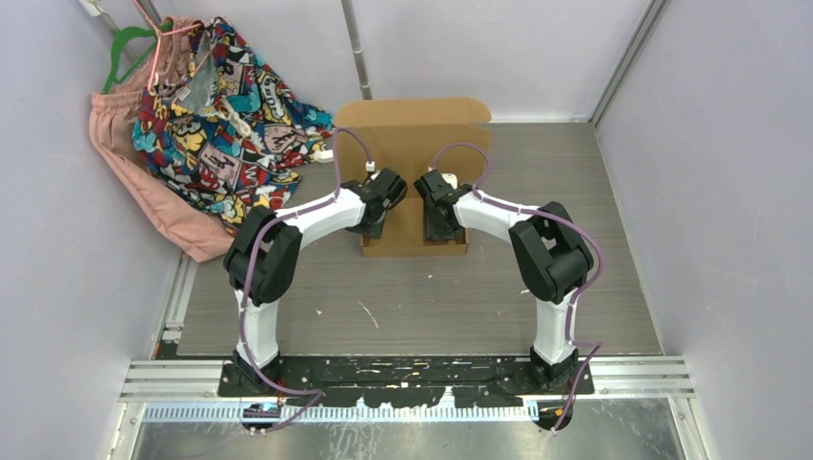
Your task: Fold the paper box
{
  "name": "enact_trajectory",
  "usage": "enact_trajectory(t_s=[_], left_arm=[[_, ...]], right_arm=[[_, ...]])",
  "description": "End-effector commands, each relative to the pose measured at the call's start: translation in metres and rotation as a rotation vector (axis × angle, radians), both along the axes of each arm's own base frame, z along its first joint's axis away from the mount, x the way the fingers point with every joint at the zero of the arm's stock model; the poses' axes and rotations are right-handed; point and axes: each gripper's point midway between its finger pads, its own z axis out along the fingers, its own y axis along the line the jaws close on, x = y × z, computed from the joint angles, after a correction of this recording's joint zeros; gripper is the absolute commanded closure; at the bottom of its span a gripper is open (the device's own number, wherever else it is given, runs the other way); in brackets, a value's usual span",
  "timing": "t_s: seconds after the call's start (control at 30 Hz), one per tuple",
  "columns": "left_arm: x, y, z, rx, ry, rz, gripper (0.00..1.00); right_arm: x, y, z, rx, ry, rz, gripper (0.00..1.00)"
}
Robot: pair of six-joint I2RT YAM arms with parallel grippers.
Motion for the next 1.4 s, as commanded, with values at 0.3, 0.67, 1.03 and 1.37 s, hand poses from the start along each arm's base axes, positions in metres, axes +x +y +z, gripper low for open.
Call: enact_trajectory(t_s=[0.3,0.67,1.03,1.37], left_arm=[[-0.013,0.003,0.004,-0.046,0.024,0.030,0.82],[-0.005,0.004,0.011,-0.042,-0.025,0.031,0.63],[0.036,-0.004,0.041,-0.029,-0.166,0.037,0.58],[0.067,-0.007,0.014,-0.033,-0.261,0.023,0.63]], right_arm=[[-0.019,-0.019,-0.030,-0.089,0.087,-0.004,0.55],[-0.018,-0.020,-0.030,-0.093,0.087,-0.001,0.55],[-0.017,-0.018,-0.032,-0.094,0.096,0.007,0.55],[-0.019,-0.017,-0.038,-0.092,0.108,0.012,0.55]])
